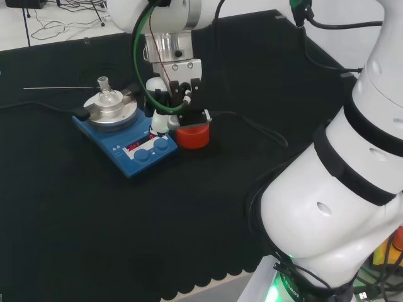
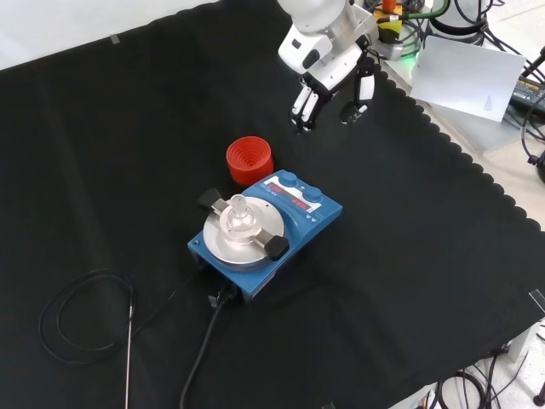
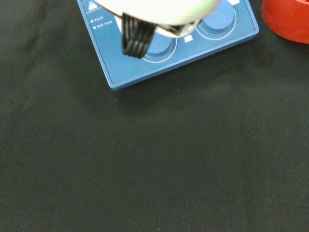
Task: Turn on the heater.
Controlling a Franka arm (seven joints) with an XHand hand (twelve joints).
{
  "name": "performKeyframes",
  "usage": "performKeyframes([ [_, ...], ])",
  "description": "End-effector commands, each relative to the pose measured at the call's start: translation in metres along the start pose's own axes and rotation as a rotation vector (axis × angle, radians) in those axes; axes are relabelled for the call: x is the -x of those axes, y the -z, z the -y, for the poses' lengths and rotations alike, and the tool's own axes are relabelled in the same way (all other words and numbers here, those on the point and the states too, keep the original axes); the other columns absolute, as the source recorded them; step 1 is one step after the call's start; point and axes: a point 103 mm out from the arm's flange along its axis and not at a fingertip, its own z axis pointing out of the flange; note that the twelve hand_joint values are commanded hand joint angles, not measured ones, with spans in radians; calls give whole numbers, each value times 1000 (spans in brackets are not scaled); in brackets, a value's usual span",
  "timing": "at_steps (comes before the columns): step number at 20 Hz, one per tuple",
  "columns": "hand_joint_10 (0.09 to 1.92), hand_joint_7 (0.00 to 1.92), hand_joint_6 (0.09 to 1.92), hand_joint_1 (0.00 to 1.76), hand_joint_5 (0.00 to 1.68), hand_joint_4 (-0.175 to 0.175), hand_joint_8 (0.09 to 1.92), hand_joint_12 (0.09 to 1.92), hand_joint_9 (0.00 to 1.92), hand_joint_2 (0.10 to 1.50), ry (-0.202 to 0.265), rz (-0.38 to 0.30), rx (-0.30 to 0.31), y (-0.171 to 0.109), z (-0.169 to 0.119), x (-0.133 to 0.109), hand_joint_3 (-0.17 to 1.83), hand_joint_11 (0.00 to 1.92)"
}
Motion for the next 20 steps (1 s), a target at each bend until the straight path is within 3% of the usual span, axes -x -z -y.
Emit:
performKeyframes([
  [1,1544,1480,574,1290,405,-108,1736,980,1588,682,-1,44,-14,-2,-3,-1,802,1316],
  [6,1571,1534,488,1411,274,-76,1758,1213,1610,622,-2,41,-63,-7,-7,0,1004,1175],
  [10,1597,1552,325,1430,262,-64,1771,1255,1626,591,-3,34,-76,-7,-8,4,1071,1180],
  [20,1616,1570,197,1437,240,-52,1777,1272,1642,567,0,38,-136,-16,-11,8,1129,1190],
])
